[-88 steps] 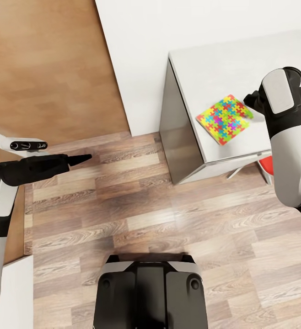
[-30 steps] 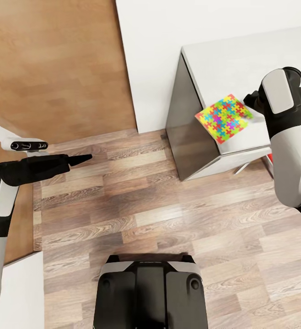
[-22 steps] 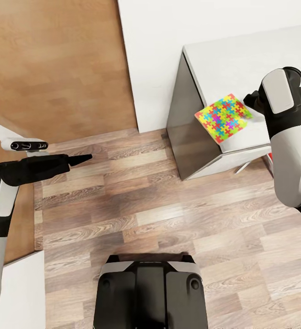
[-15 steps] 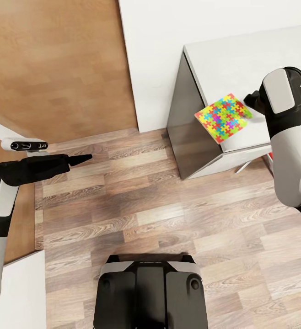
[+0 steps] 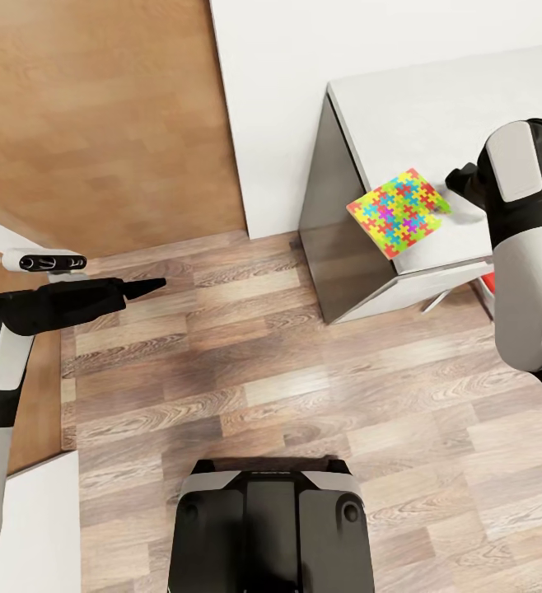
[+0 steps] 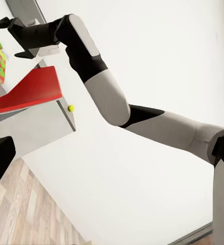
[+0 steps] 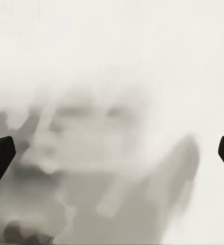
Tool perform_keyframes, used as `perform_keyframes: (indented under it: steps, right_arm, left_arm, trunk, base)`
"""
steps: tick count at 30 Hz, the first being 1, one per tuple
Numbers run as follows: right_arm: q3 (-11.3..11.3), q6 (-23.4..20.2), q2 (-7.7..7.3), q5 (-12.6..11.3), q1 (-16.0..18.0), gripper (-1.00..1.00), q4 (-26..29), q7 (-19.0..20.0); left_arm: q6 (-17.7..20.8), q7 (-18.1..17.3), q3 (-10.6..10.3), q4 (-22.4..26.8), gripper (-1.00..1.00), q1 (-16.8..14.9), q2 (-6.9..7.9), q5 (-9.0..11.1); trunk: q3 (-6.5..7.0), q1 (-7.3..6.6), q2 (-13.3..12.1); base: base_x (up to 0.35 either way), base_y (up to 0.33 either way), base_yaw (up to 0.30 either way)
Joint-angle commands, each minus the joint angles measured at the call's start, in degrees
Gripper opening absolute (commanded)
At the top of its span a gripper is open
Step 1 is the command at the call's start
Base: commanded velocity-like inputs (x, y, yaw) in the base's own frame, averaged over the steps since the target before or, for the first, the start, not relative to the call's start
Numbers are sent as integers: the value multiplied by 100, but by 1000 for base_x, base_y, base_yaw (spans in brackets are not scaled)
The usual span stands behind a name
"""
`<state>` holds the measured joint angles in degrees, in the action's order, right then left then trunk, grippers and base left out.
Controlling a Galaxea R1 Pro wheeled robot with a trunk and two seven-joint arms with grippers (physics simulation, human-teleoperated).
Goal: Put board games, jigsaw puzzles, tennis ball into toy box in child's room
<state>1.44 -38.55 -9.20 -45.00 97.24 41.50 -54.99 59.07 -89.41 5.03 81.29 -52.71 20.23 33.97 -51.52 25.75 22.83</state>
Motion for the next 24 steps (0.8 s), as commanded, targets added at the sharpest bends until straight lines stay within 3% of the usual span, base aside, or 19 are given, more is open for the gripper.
perform_keyframes:
  steps: [1, 24]
  right_arm:
    - [-1, -29, -2, -38, 4, 100, 13, -39]
    - [26, -264, 6, -22, 6, 100, 734, -100]
  left_arm:
    - [61, -20, -2, 1, 100, -2, 1, 1]
    - [61, -23, 7, 1, 100, -2, 7, 4]
  trunk:
    - [-6, 3, 9]
    - [-6, 3, 9]
  base:
    - [0, -65, 0]
    - [0, -9, 0]
